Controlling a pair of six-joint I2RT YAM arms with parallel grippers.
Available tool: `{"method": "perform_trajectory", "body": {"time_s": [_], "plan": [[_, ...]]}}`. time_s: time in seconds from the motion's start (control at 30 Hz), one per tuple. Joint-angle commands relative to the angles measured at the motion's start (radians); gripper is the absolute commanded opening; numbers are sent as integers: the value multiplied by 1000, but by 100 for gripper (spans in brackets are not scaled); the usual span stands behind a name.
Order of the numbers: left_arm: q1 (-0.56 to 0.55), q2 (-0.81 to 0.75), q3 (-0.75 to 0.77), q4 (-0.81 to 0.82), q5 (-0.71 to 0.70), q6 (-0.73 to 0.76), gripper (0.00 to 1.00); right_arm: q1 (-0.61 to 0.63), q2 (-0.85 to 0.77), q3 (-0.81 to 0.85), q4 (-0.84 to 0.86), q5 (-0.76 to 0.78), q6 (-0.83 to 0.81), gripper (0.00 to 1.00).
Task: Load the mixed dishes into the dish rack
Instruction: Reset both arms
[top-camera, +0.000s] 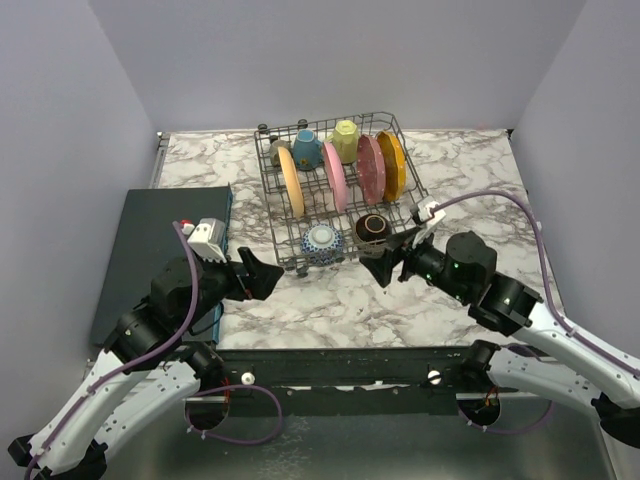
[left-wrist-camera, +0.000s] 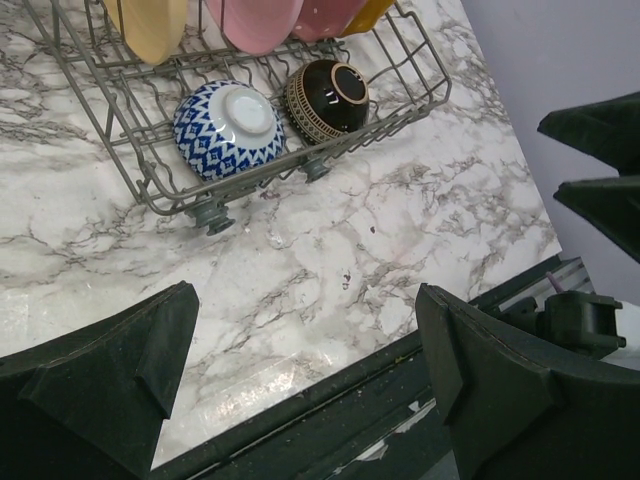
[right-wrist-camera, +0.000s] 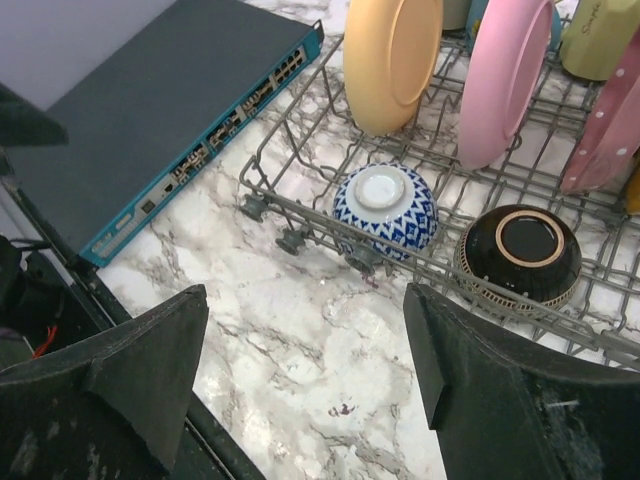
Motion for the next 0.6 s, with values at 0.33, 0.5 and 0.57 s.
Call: {"method": "perform_trajectory", "body": {"time_s": [0.33, 0.5, 0.57], "plan": [[3, -2, -38, 89, -50, 51, 99, -1, -68, -109, 119, -86, -65, 90], [4, 37, -22, 78, -50, 53, 99, -1, -50, -110, 114, -83, -61, 90], [3, 44, -19, 74, -63, 54, 99, -1, -48, -113, 118, -83, -60, 90]]}}
